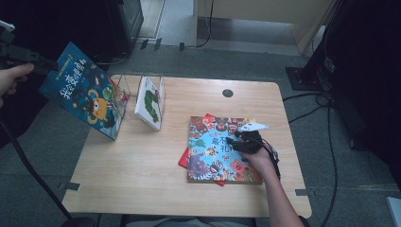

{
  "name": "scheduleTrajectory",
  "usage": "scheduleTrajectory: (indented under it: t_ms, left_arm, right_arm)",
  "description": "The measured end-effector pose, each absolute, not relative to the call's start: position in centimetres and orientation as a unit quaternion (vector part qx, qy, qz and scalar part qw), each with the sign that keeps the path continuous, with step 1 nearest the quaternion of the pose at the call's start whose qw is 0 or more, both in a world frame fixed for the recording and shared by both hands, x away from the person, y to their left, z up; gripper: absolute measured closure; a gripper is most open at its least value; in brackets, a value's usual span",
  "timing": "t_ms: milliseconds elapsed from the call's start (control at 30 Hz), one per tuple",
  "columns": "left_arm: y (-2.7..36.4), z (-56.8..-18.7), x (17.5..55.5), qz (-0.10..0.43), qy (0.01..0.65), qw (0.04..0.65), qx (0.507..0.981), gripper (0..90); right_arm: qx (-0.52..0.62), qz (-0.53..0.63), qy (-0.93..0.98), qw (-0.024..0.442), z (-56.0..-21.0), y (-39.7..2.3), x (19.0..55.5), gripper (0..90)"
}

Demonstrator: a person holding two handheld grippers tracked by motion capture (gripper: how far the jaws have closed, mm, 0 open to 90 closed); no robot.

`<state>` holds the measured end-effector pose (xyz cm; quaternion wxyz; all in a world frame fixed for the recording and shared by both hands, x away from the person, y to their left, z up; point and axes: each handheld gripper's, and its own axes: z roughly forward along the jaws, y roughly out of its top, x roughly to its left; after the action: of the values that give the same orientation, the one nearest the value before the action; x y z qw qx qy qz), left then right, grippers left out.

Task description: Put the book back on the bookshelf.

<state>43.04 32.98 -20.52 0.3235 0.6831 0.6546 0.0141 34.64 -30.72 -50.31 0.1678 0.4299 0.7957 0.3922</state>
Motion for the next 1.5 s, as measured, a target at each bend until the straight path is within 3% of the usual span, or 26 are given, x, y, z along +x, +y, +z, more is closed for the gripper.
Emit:
scheduleTrajectory:
  t_ms: [300, 900, 1500]
  left_arm:
    - [28.6, -22.8, 41.9, -0.019, 0.616, 0.356, 0.702, 50.5]
    - [22.2, -29.3, 39.8, -0.035, 0.577, 0.352, 0.737, 49.0]
    - [17.0, -36.6, 38.9, -0.085, 0.545, 0.351, 0.757, 49.2]
  right_arm:
    - [0.44, 0.388, 0.793, 0.164, -49.8, -31.8, 35.0, 49.6]
    - [0.452, 0.395, 0.783, 0.166, -49.7, -33.2, 35.2, 50.8]
    - [0.454, 0.393, 0.784, 0.157, -50.1, -32.8, 35.4, 50.8]
